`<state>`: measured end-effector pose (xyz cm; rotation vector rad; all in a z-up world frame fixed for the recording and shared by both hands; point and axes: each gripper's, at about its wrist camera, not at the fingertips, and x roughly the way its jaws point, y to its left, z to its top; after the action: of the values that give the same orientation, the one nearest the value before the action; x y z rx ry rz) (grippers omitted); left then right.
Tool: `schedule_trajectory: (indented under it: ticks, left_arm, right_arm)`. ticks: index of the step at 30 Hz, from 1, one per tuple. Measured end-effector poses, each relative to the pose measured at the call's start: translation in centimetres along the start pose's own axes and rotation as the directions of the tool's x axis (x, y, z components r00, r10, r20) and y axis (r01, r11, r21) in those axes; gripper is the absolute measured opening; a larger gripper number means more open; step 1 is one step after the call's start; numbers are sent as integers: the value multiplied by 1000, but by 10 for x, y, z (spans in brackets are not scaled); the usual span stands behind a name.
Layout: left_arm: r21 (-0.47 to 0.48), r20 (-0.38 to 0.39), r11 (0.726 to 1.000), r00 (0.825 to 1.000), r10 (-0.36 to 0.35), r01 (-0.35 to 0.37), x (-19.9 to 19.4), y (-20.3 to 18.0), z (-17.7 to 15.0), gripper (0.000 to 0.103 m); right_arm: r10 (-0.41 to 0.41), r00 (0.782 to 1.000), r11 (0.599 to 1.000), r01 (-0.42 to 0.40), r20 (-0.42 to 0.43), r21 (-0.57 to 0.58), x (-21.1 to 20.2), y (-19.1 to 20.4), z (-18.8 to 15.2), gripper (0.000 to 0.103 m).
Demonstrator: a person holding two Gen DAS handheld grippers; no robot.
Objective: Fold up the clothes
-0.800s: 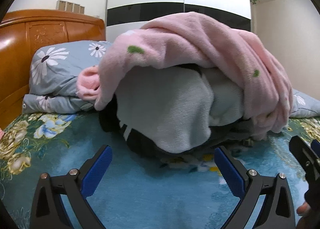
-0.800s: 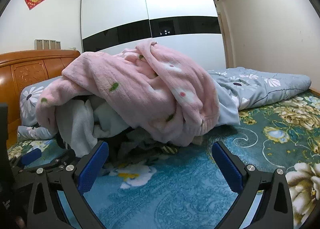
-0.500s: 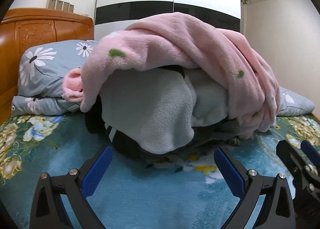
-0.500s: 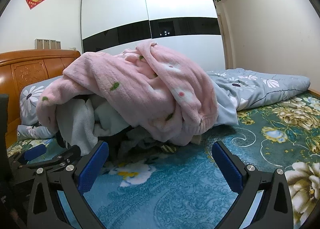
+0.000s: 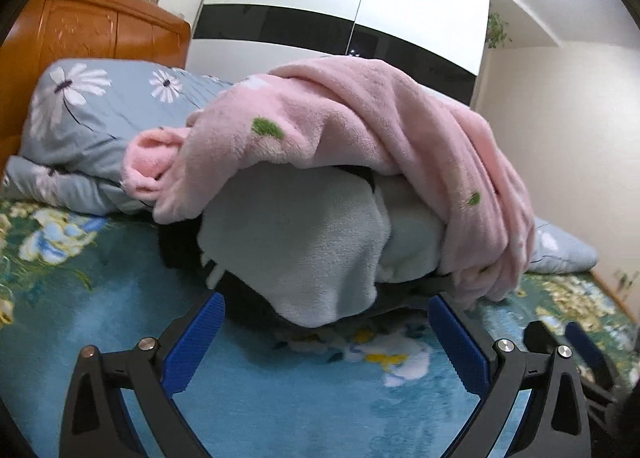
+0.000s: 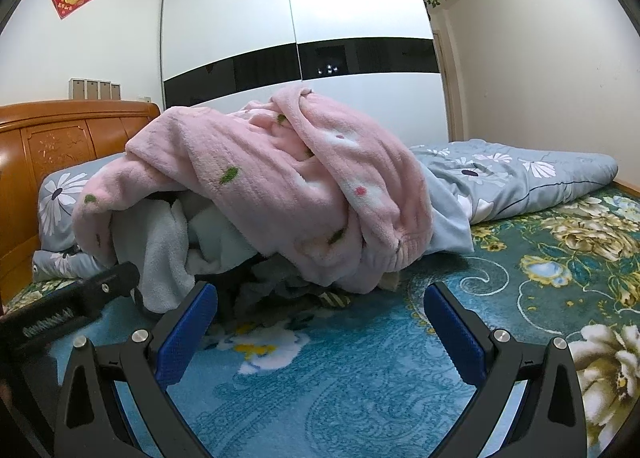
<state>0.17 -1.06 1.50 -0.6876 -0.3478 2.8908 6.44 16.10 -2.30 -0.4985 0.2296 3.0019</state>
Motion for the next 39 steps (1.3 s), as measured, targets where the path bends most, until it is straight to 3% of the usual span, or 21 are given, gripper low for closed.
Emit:
schedule_trajectory:
  ticks: [10,25,39]
  left_arm:
    - [48,41,998,998,-48,46,-9,-6,-2,103]
    - [87,83,996,996,-18,10,-14,-9,-4,103]
    - [114,91,993,996,13,-23,-14,-13,-4,103]
  right_arm:
    - [13,1000,1000,-13,9,-7,-2,2,0,103]
    - [74,996,997,-73,-48,40,0,4,-1,103]
    - [62,996,998,-61,-66,21,0,10,-3,103]
